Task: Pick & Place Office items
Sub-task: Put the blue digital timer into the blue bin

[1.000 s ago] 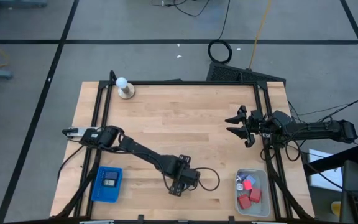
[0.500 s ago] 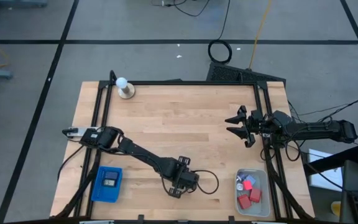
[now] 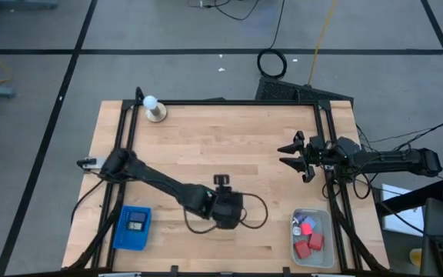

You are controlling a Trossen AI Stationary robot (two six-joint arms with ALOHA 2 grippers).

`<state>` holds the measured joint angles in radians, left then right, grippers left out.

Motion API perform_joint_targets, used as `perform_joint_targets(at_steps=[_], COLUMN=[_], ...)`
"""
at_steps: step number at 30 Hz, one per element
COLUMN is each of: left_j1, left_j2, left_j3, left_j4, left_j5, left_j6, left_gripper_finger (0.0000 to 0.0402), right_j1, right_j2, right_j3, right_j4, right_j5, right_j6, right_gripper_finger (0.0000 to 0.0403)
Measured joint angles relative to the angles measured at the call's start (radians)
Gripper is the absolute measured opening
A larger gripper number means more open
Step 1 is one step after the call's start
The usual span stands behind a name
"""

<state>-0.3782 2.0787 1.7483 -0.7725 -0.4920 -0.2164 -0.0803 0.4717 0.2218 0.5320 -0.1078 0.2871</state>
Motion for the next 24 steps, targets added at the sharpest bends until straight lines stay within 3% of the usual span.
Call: perform_joint_targets(at_steps=[7,13,24], left_j1=[-0.015,-0.077,-0.219], left_j2=[-0.204,-0.325,-0.411], left_j3=[0.002,0.0,0.001], left_j4=[-0.117,-0.35,-0.728], left_j5=[-0.201,-0.308,-0.293], left_j6=[-0.164,-0.399,-0.74], left_gripper_finger=[0.0139,0.0137,0.0137], right_j1=[0.0,0.0,0.0], right_j2=[-0.002,-0.002,-0.002], right_j3=[0.0,0.0,0.0], right_j4=[0.005,0.009,-0.031], right_j5=[-0.001,-0.001,-0.001], right_j6=[-0.015,-0.019,-0.014], right_gripper_finger=[0.0174,0.0173,0.0174])
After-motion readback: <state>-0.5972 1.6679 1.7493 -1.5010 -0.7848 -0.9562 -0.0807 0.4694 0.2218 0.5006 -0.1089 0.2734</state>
